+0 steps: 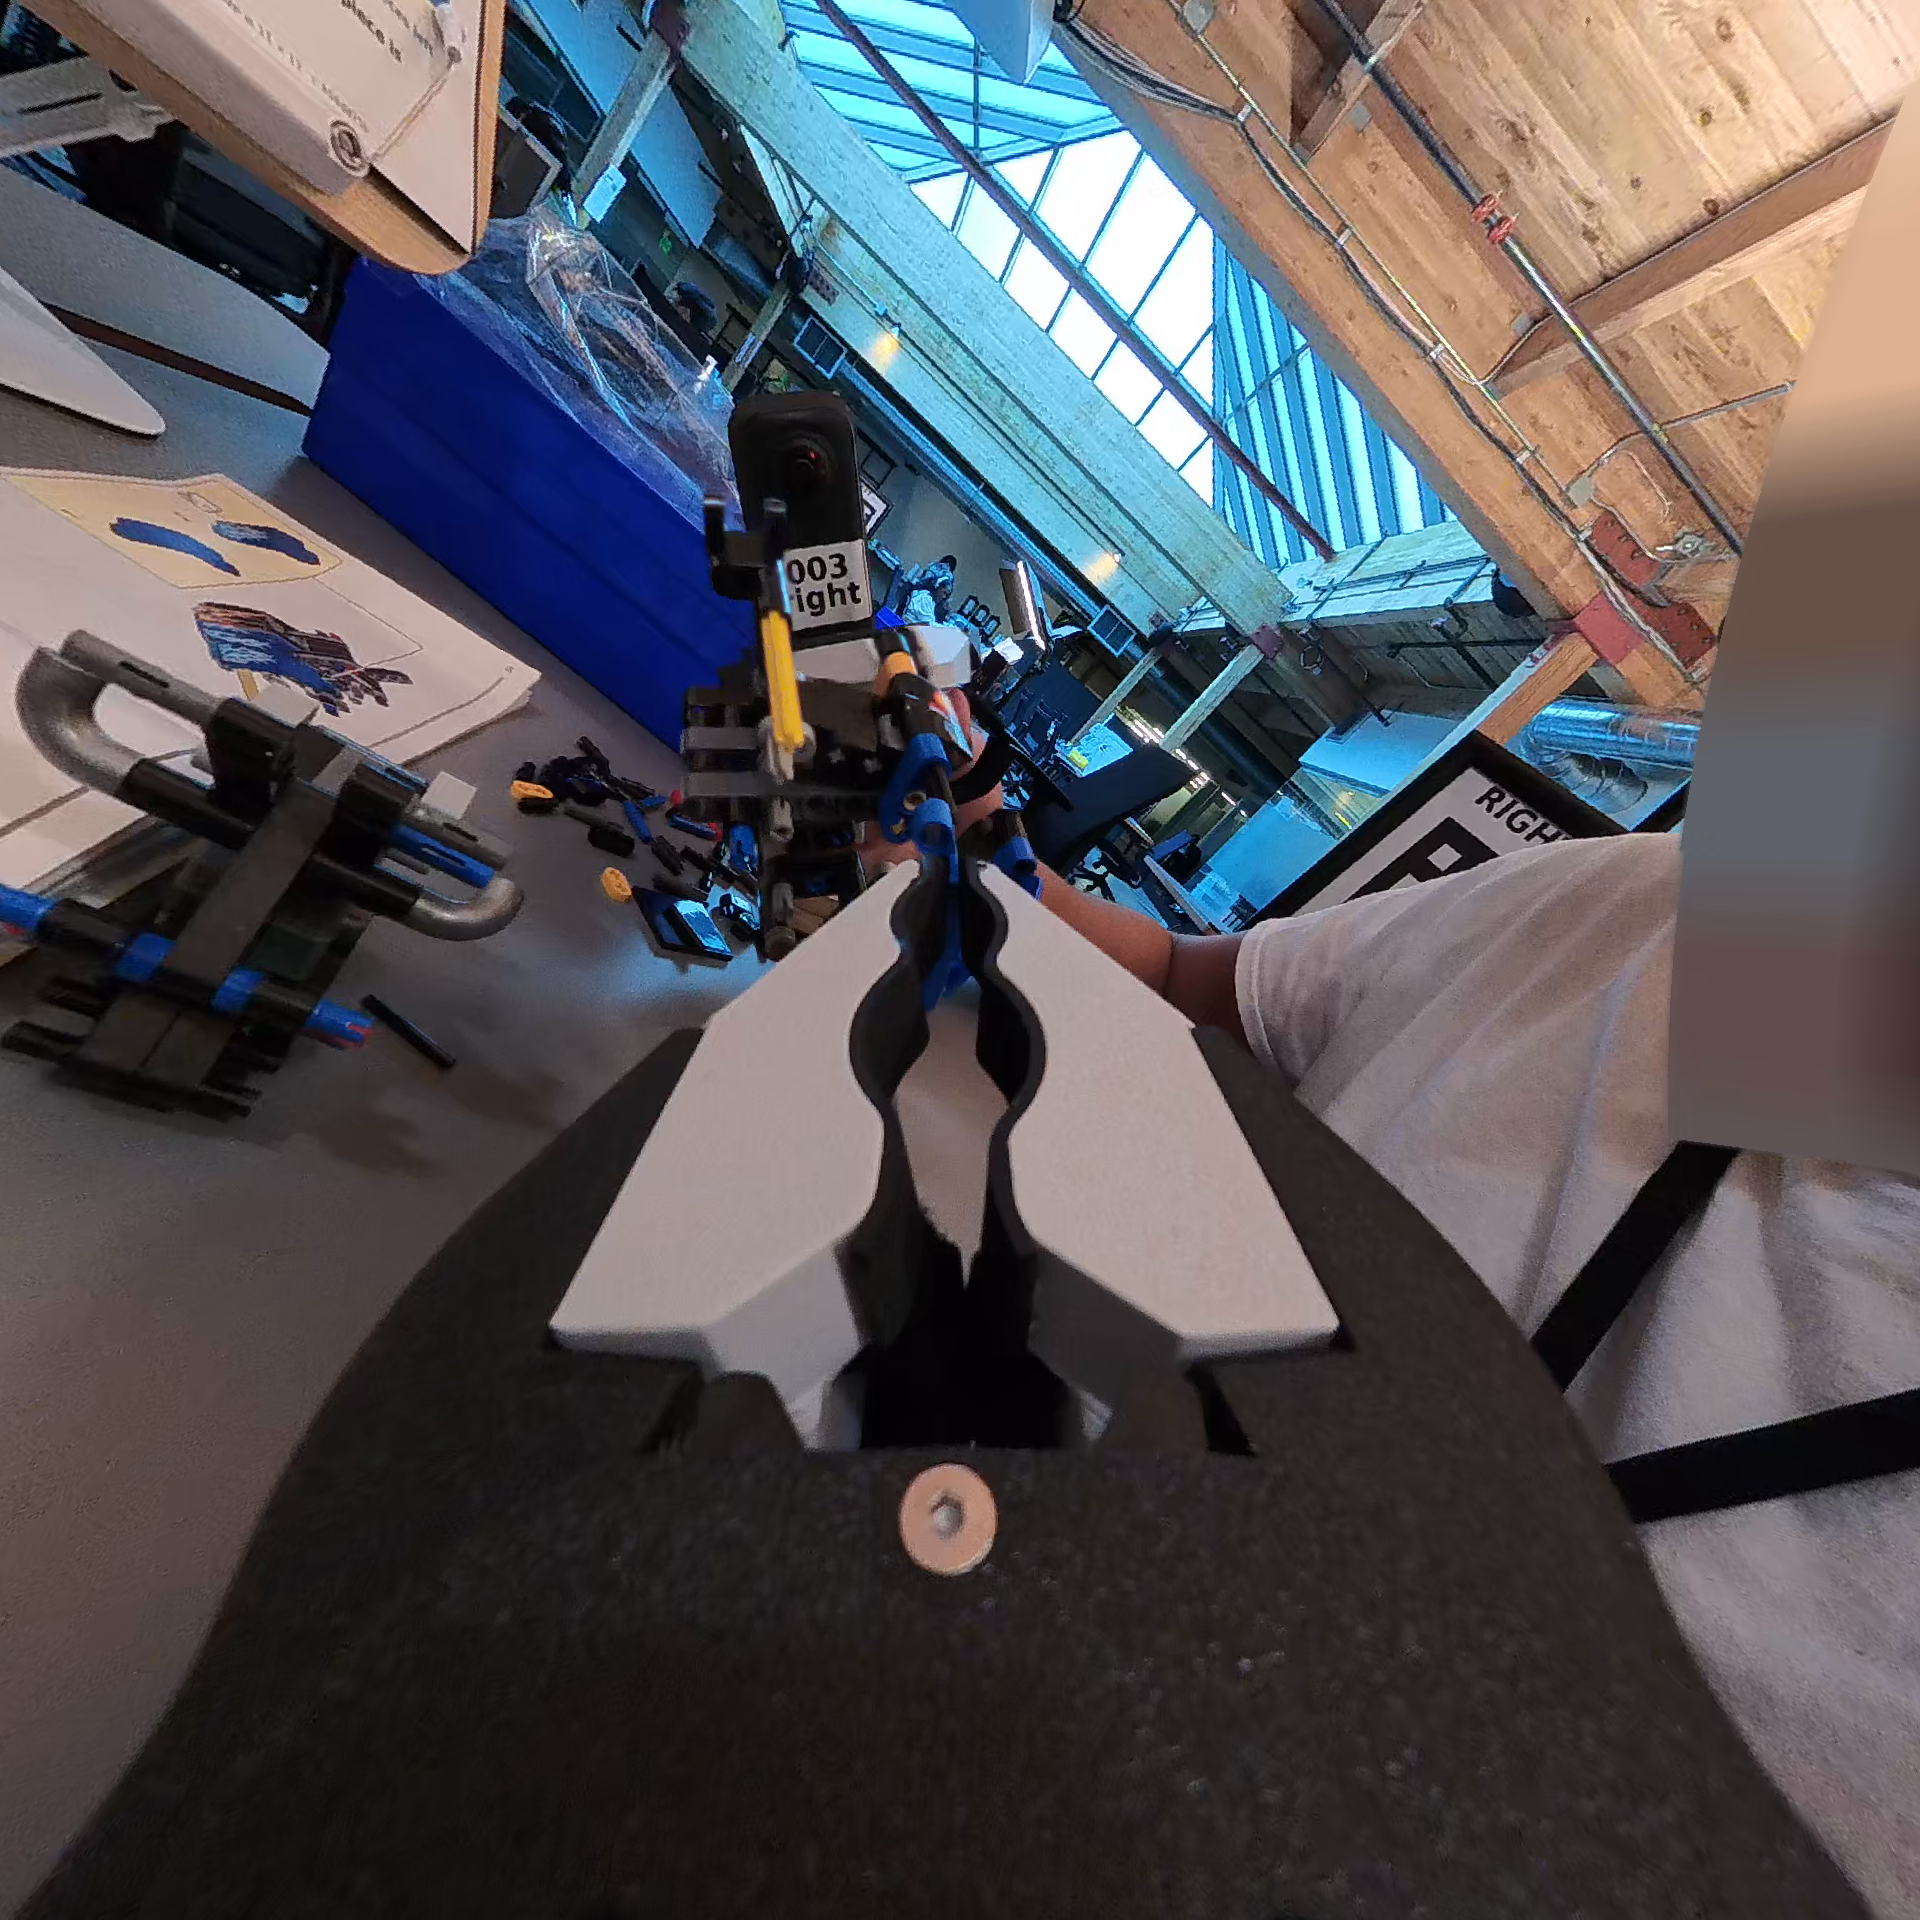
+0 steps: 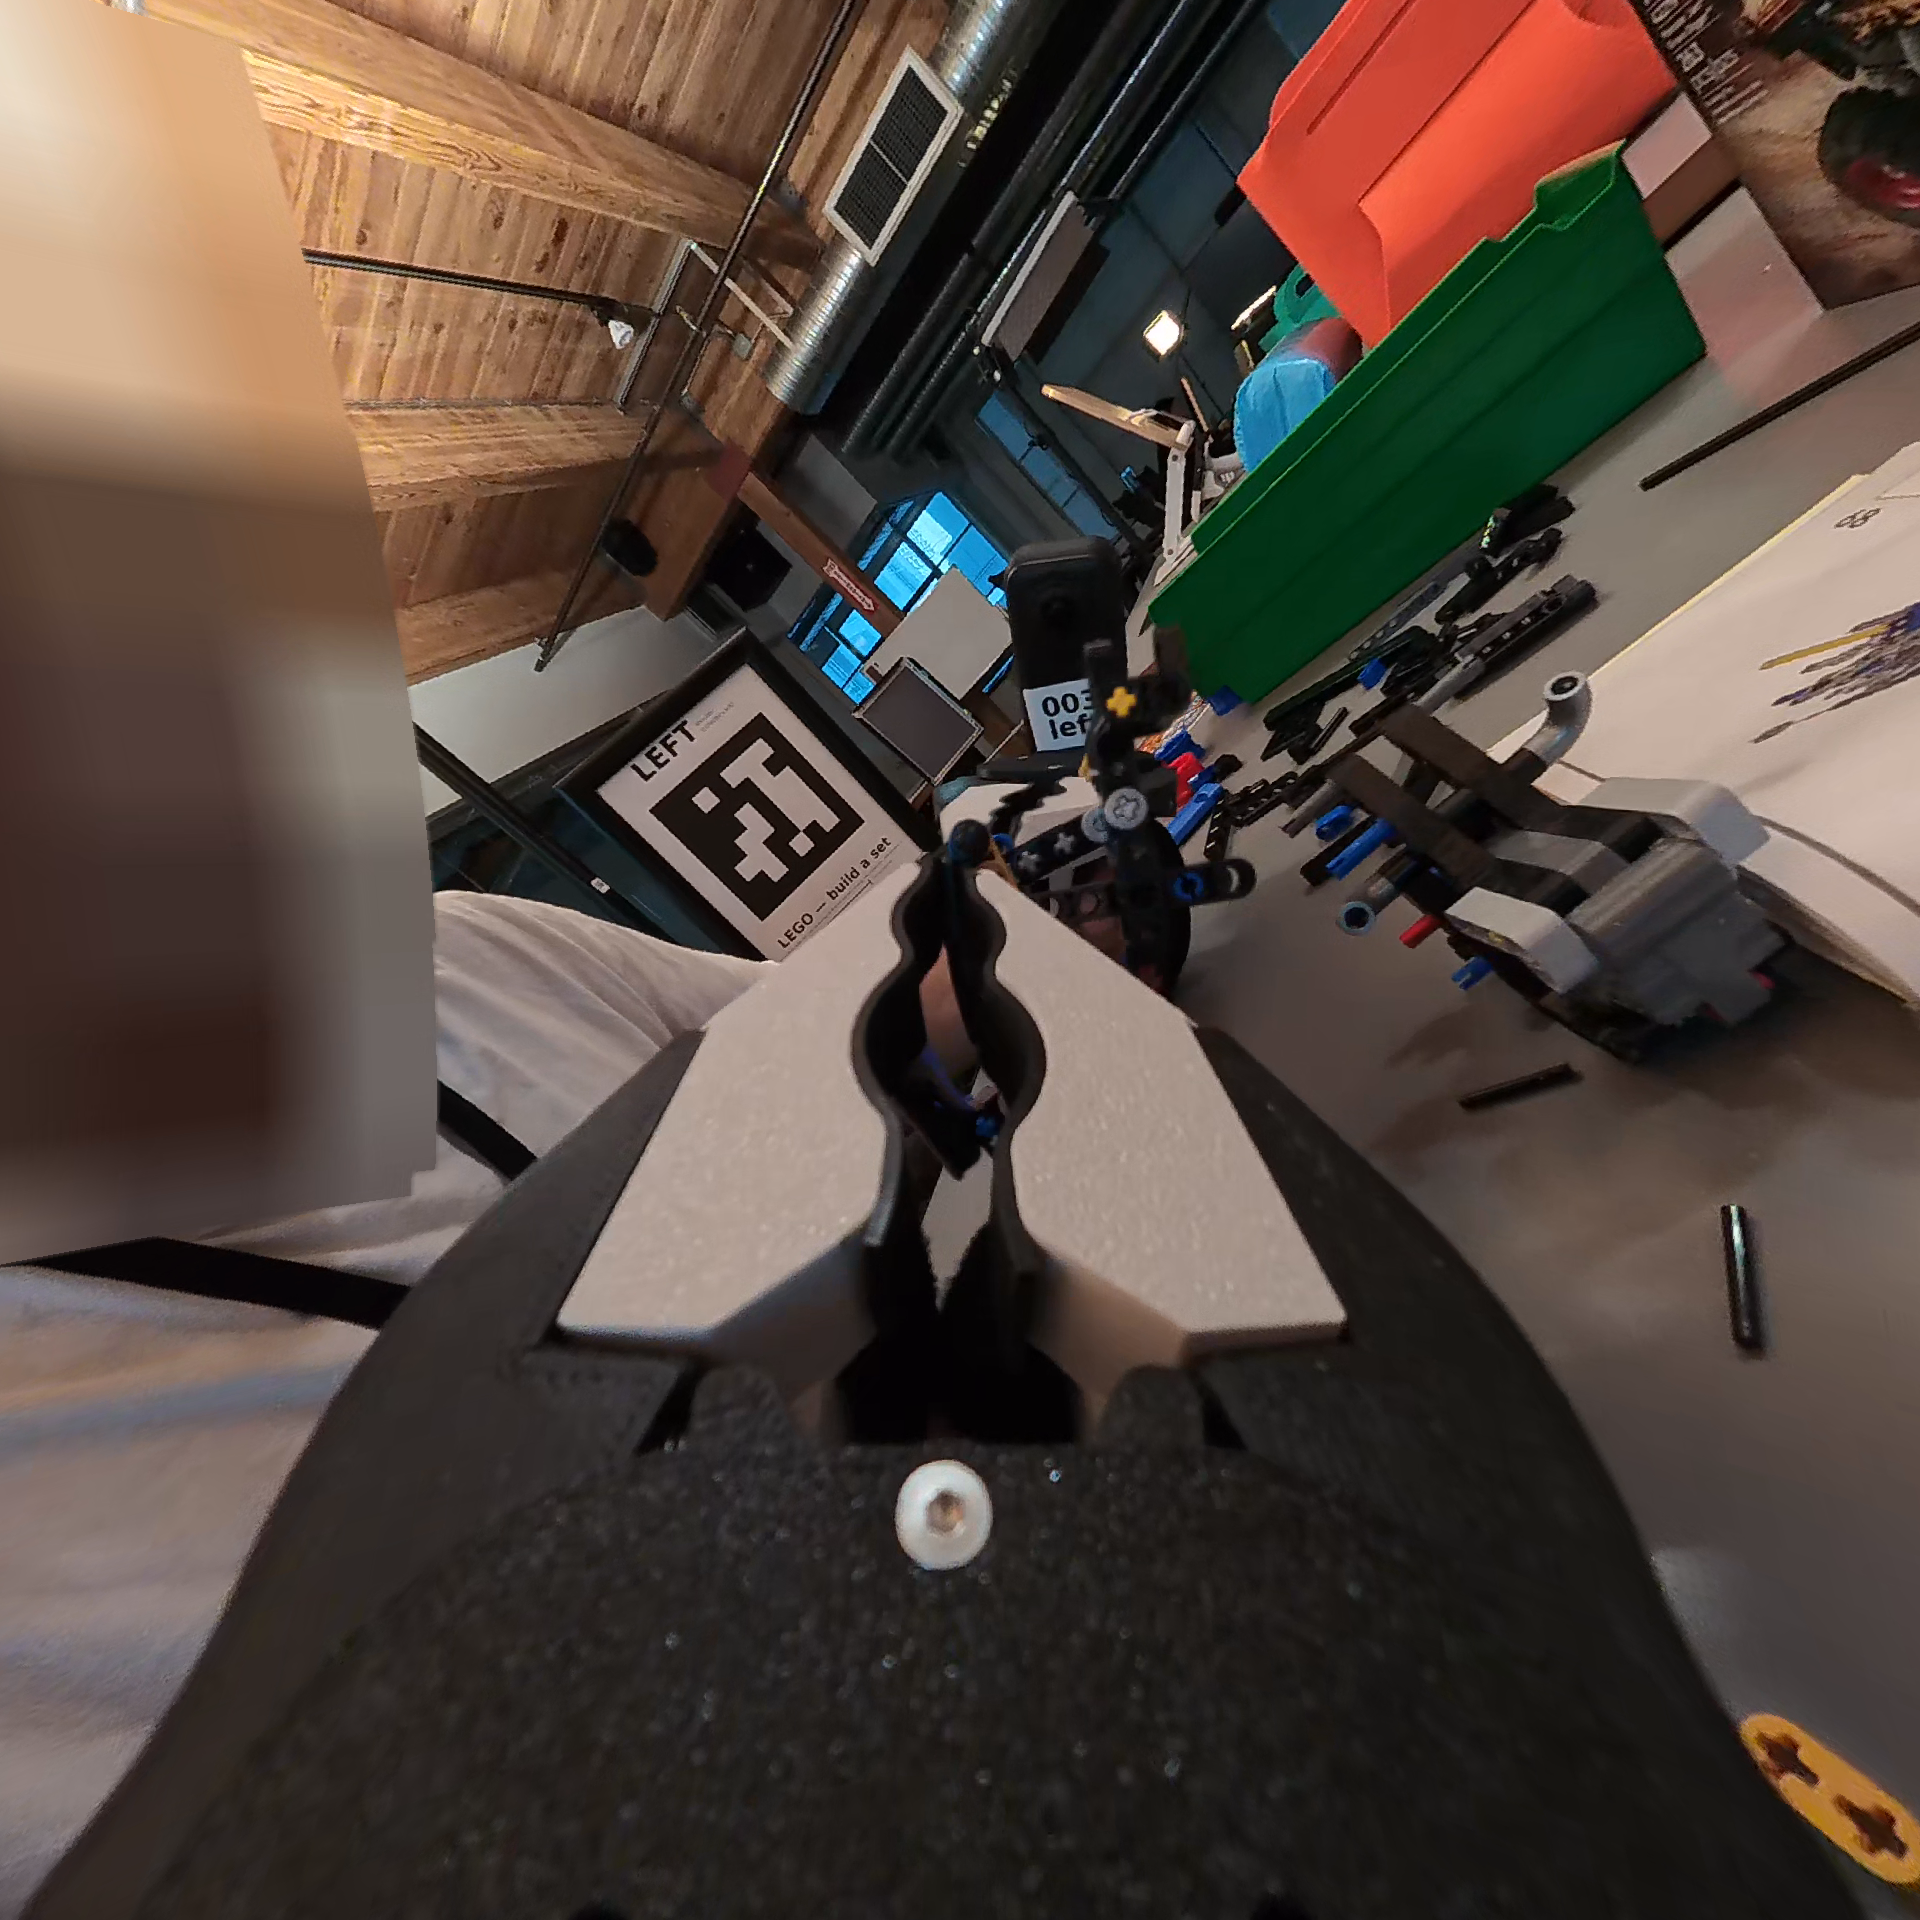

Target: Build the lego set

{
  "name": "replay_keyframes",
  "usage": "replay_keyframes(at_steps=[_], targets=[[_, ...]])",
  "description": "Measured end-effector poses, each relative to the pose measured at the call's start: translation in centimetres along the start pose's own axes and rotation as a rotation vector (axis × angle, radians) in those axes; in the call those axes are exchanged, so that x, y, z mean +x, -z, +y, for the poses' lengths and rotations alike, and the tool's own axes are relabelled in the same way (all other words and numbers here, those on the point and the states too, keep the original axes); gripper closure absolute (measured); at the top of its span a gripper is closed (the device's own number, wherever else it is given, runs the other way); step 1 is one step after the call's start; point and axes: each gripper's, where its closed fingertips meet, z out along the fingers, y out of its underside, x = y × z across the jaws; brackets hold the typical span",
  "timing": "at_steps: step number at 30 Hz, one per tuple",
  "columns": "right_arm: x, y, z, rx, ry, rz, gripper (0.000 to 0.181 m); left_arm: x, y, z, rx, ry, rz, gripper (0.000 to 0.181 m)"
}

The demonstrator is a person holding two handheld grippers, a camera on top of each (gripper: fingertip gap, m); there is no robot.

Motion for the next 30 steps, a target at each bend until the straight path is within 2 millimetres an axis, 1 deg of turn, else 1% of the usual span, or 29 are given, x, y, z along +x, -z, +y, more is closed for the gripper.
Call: replay_keyframes(at_steps=[7,15,20,24,30], targets=[[0.1,0.0,-0.1,0.012,0.008,0.018,0.181,0.0,-0.1,0.1,-0.013,-0.019,-0.013,0.181],[0.2,-0.3,0.4,-0.008,0.004,0.025,0.180,-0.3,0.0,-0.1,-0.007,-0.011,-0.025,0.181],[0.3,-0.4,0.5,0.001,-0.056,0.010,0.180,-0.3,0.0,0.0,-0.020,-0.030,-0.039,0.181],[0.3,-0.4,0.6,-0.001,-0.090,0.000,0.180,-0.2,0.1,0.3,-0.056,-0.126,-0.077,0.181],[-0.3,-0.8,1.1,-0.038,-0.061,-0.001,0.179,0.3,0.4,0.9,-0.127,-0.307,-0.122,0.181]])
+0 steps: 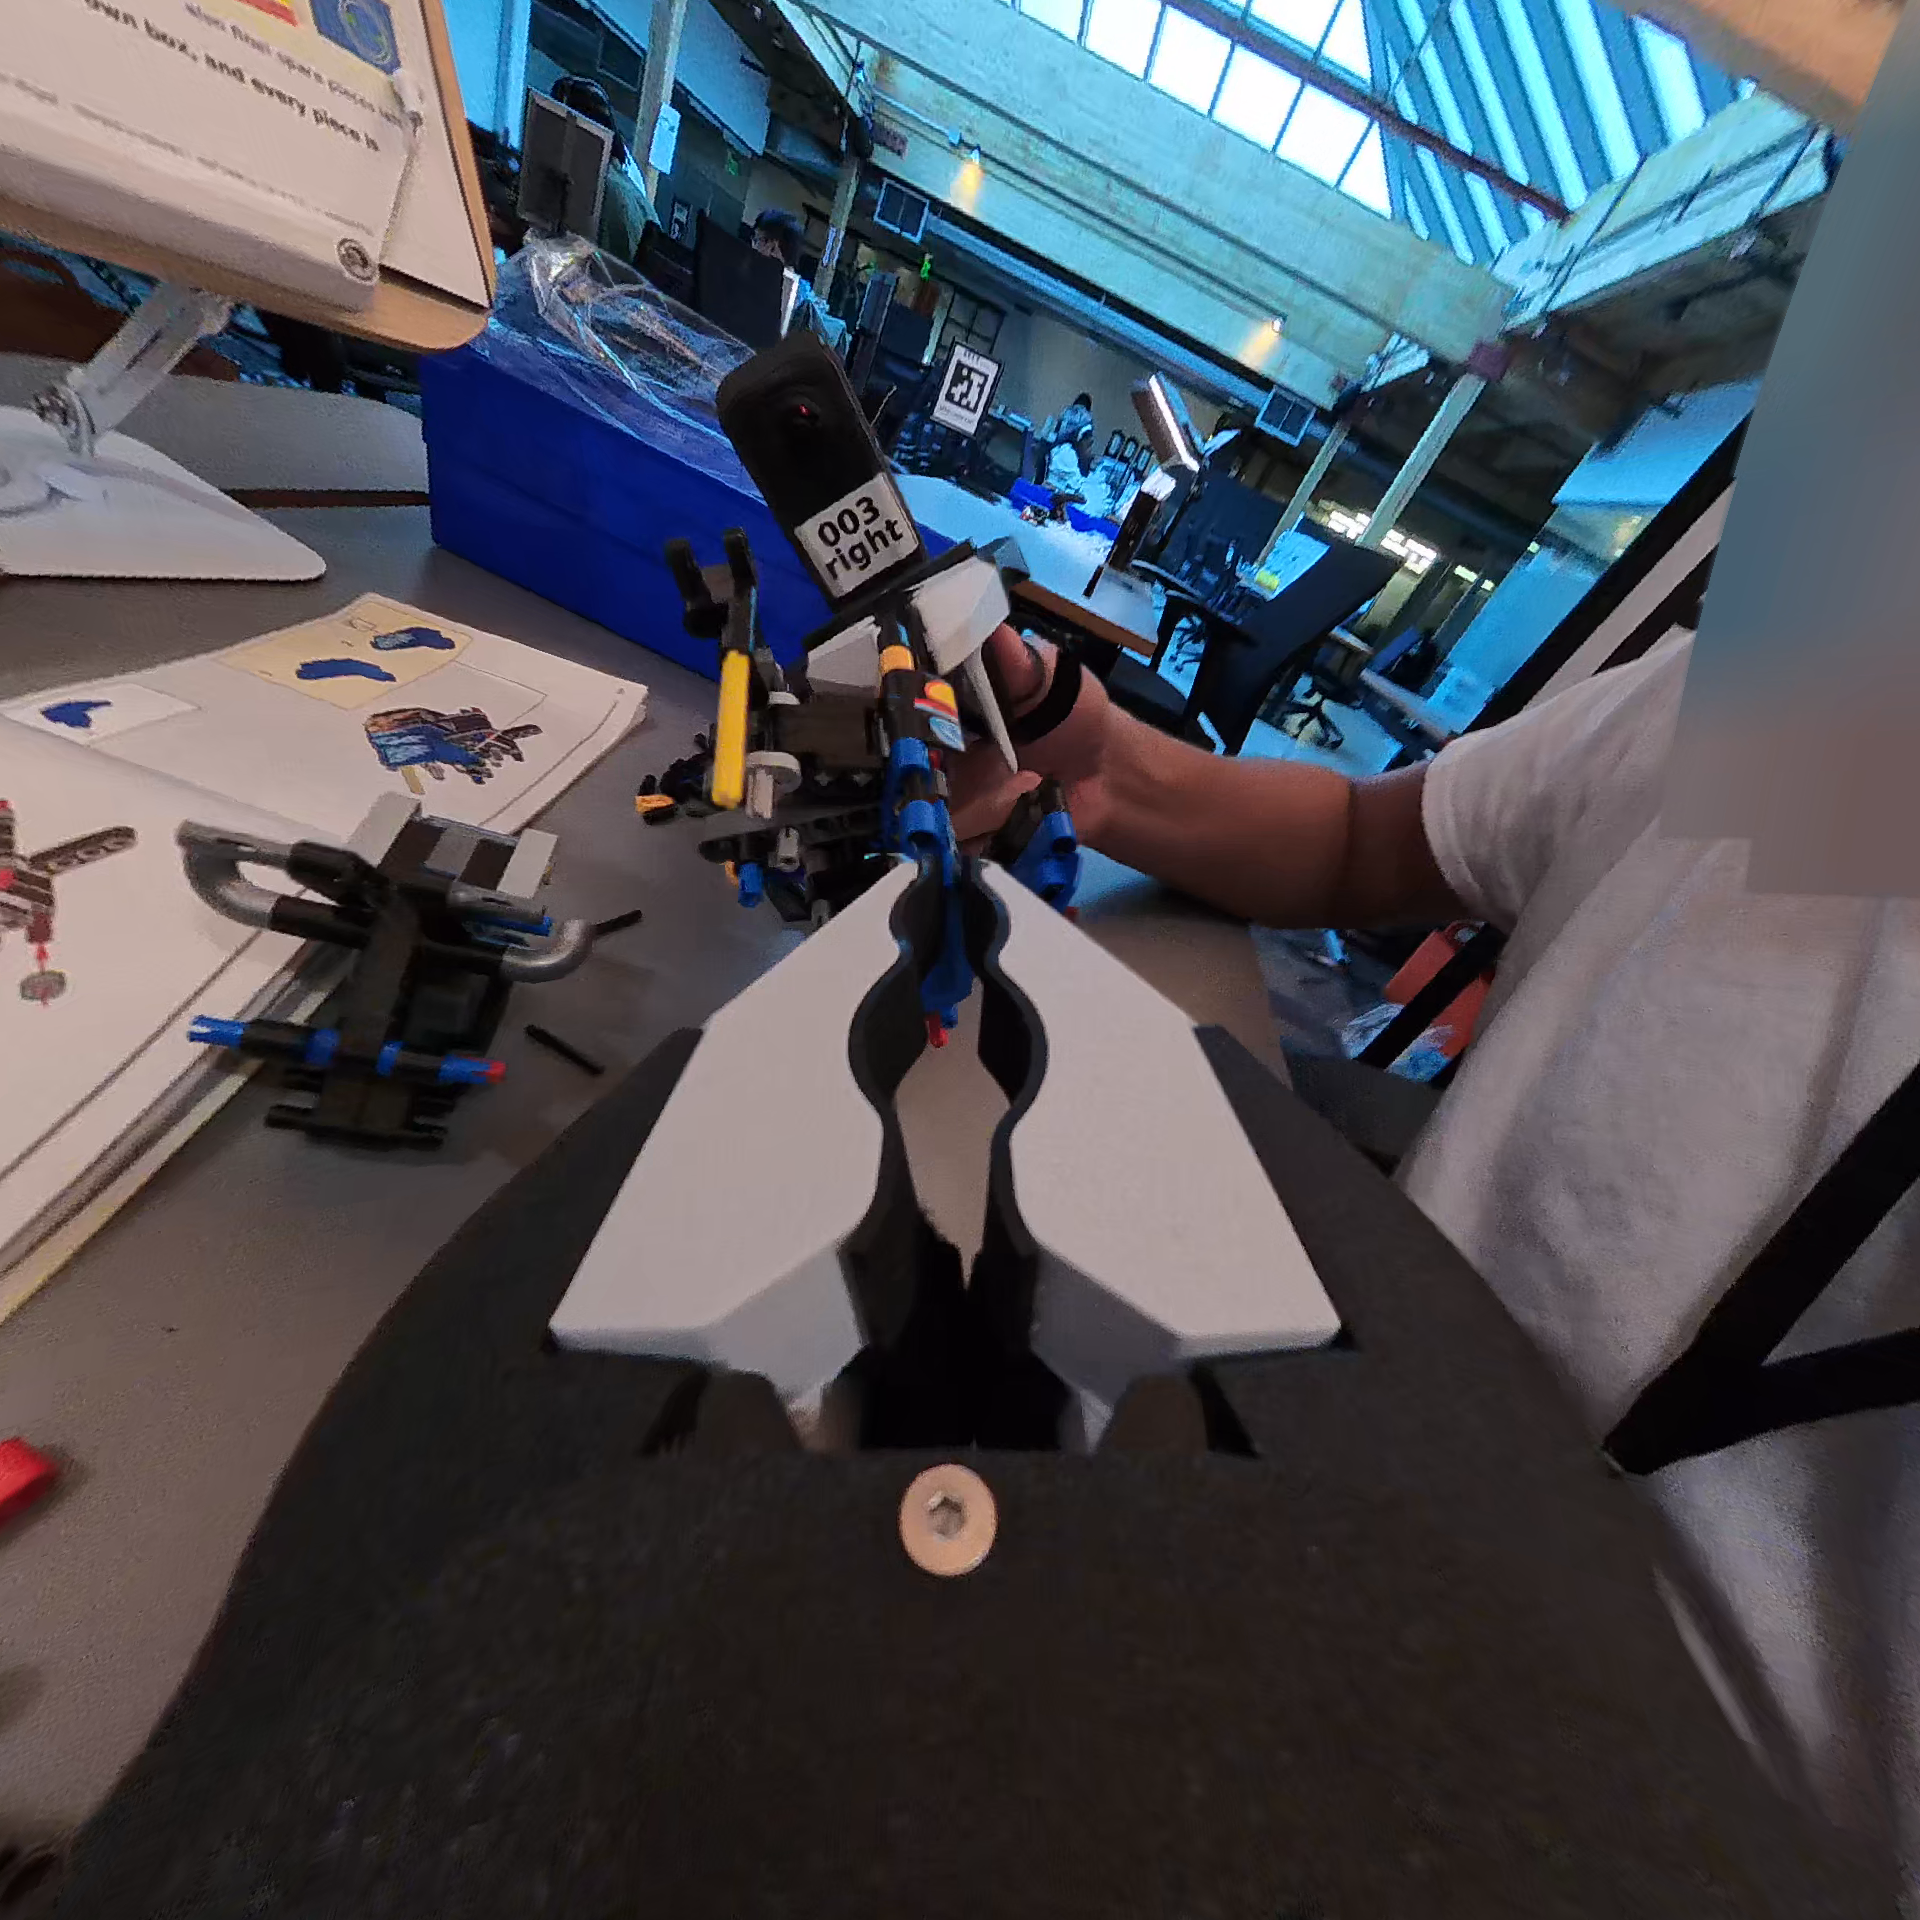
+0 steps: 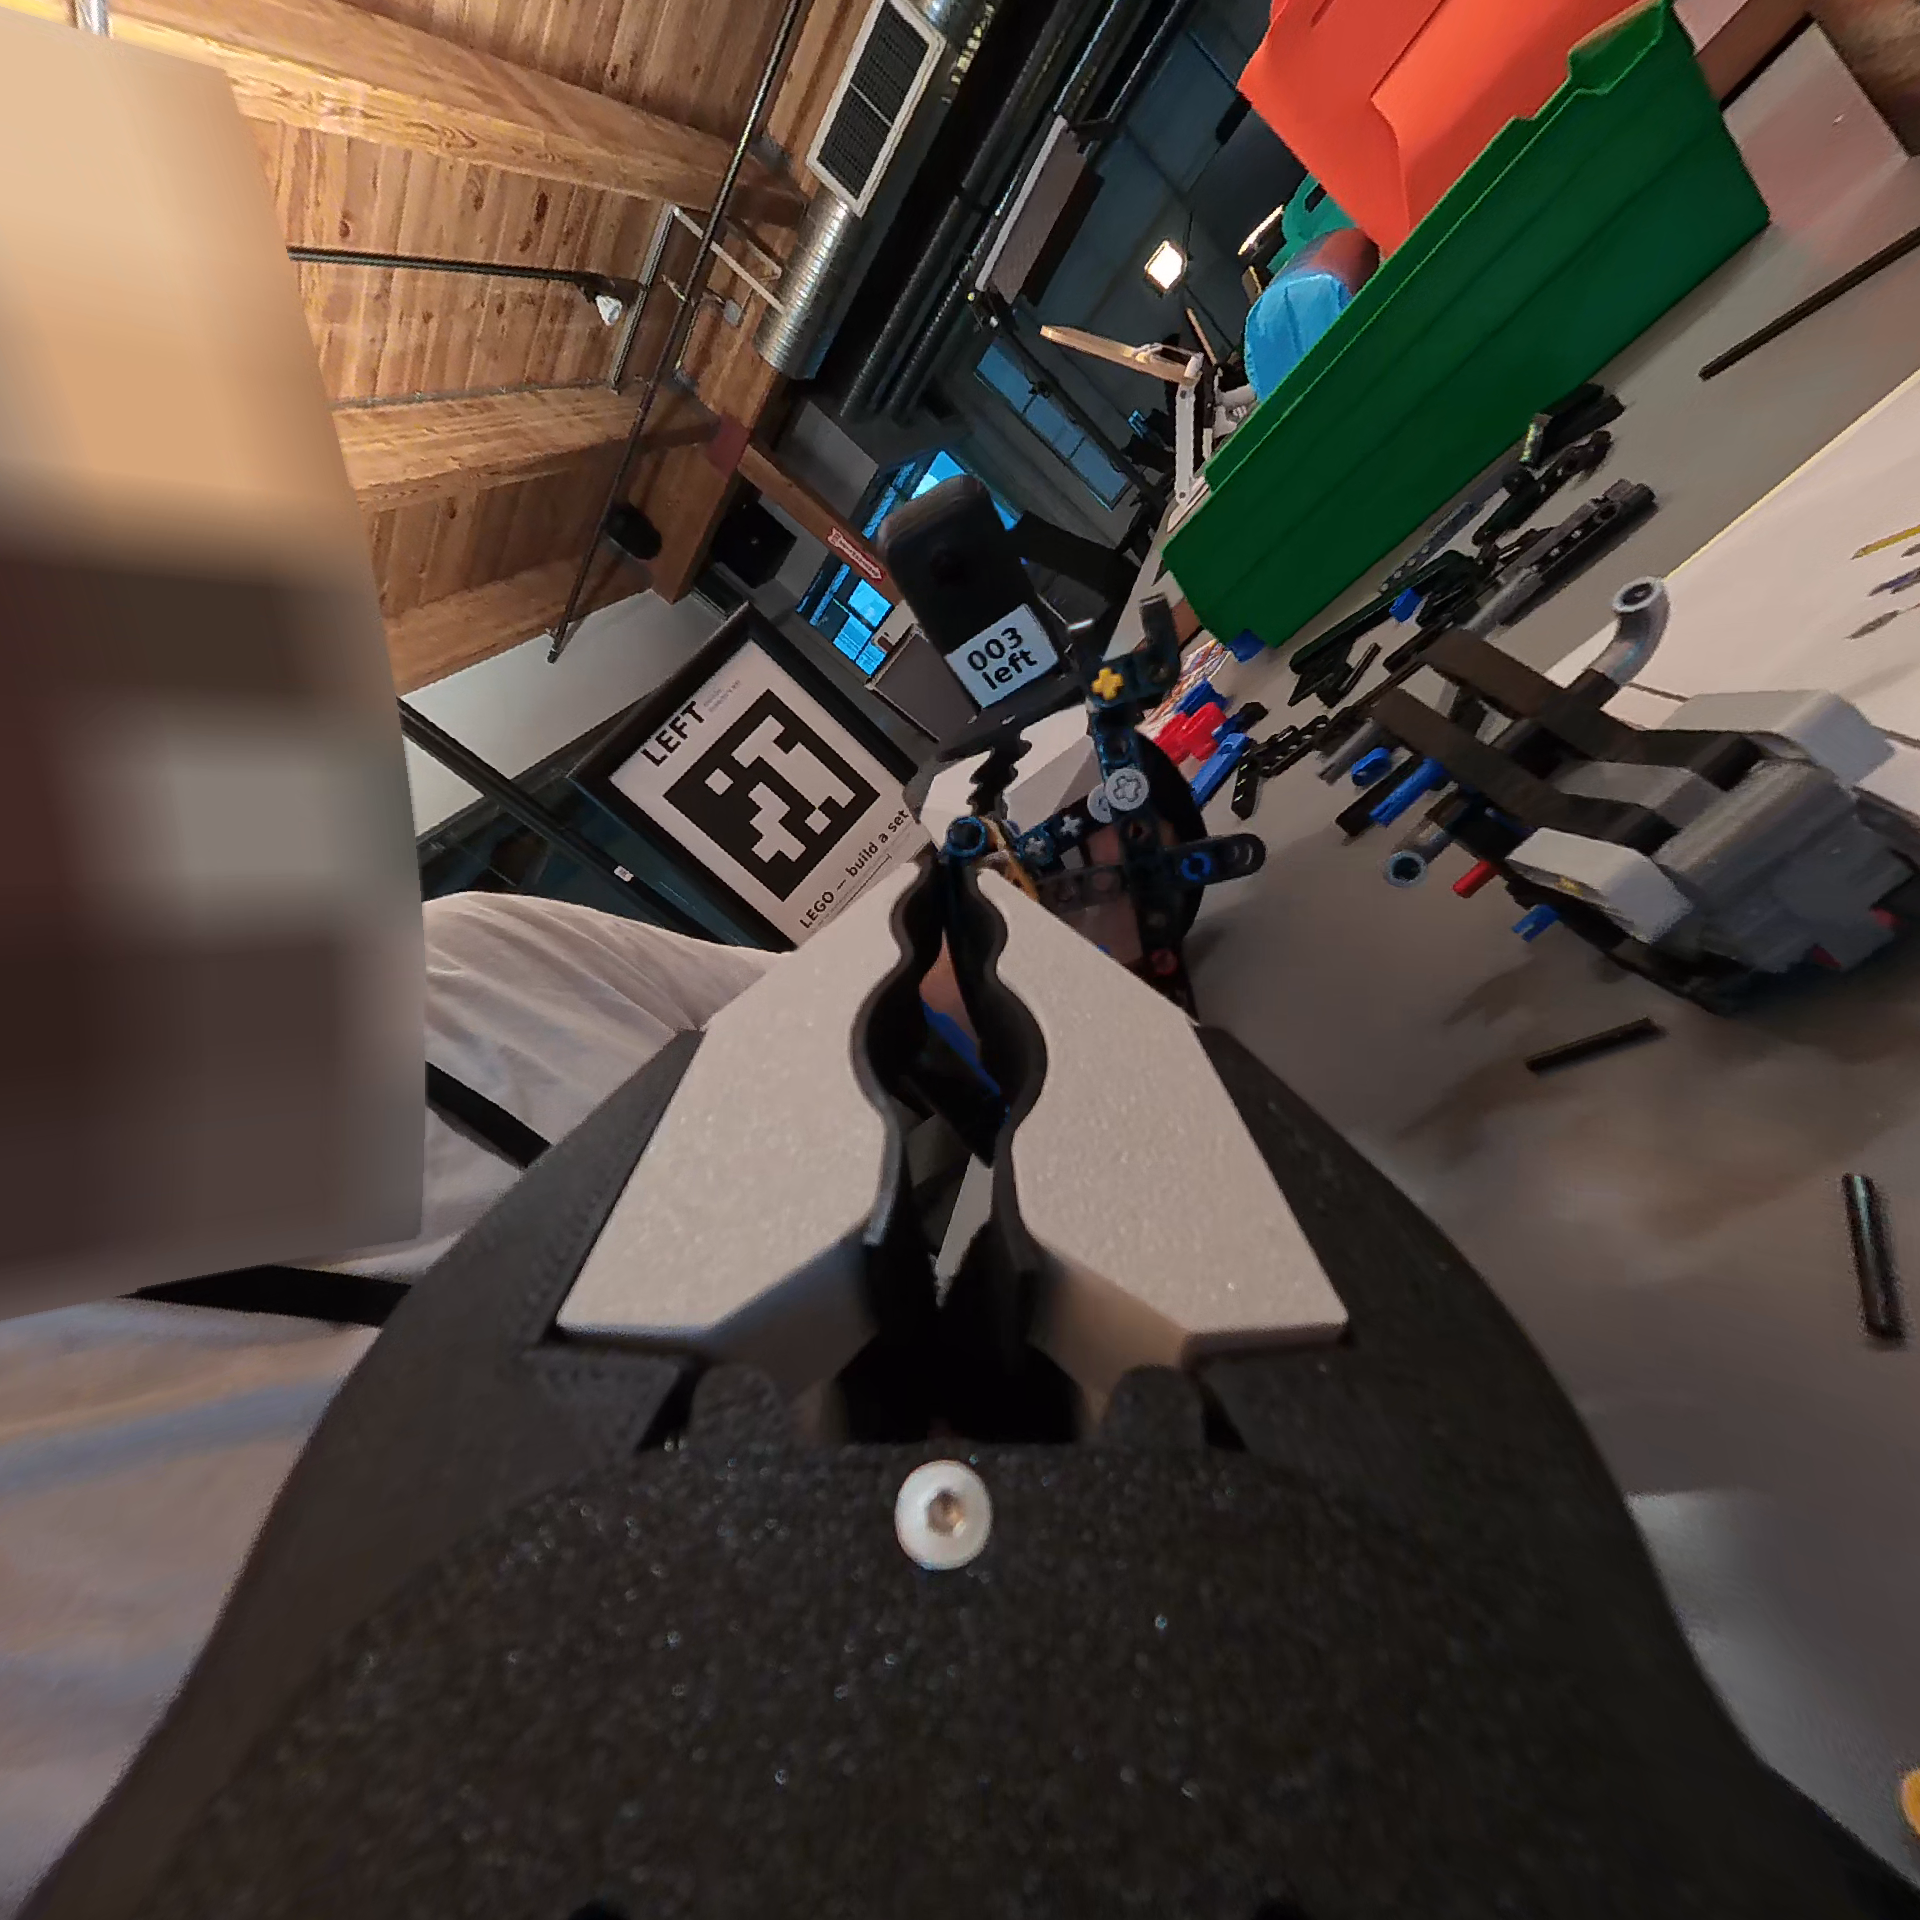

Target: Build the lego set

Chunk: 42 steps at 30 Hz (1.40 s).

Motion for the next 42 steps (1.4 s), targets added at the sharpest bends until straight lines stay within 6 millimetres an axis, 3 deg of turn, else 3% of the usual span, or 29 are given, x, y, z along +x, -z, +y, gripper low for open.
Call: replay_keyframes(at_steps=[4,14,17,23,29,33,34,39,42], targets=[[-0.6,-0.3,0.0,0.012,0.009,-0.008,0.179,0.5,0.2,-0.2,0.007,-0.058,-0.003,0.181],[-0.1,0.1,0.1,0.036,-0.021,-0.004,0.180,0.3,-0.6,0.0,-0.004,-0.011,0.006,0.180],[-0.4,0.3,-0.3,0.061,-0.062,-0.039,0.180,0.2,-0.7,-0.2,0.003,-0.003,-0.008,0.157],[-0.1,0.0,0.3,0.025,-0.136,-0.042,0.181,0.7,0.6,-0.3,-0.015,-0.079,-0.058,0.147],[0.4,-1.4,4.4,-0.195,-0.255,-0.014,0.180,4.2,2.3,2.4,-0.174,-0.207,-0.193,0.136],[0.7,-2.1,5.1,-0.228,-0.263,-0.003,0.180,5.2,0.9,4.2,-0.248,-0.173,-0.292,0.103],[0.8,-2.2,5.3,-0.231,-0.259,0.007,0.181,5.2,0.4,4.5,-0.250,-0.156,-0.314,0.095],[0.8,-2.6,5.7,-0.257,-0.260,0.018,0.180,2.9,-1.1,6.2,-0.310,-0.173,-0.436,0.092],[0.7,-2.6,6.0,-0.270,-0.264,0.015,0.180,2.3,-1.2,5.9,-0.331,-0.214,-0.458,0.109]])
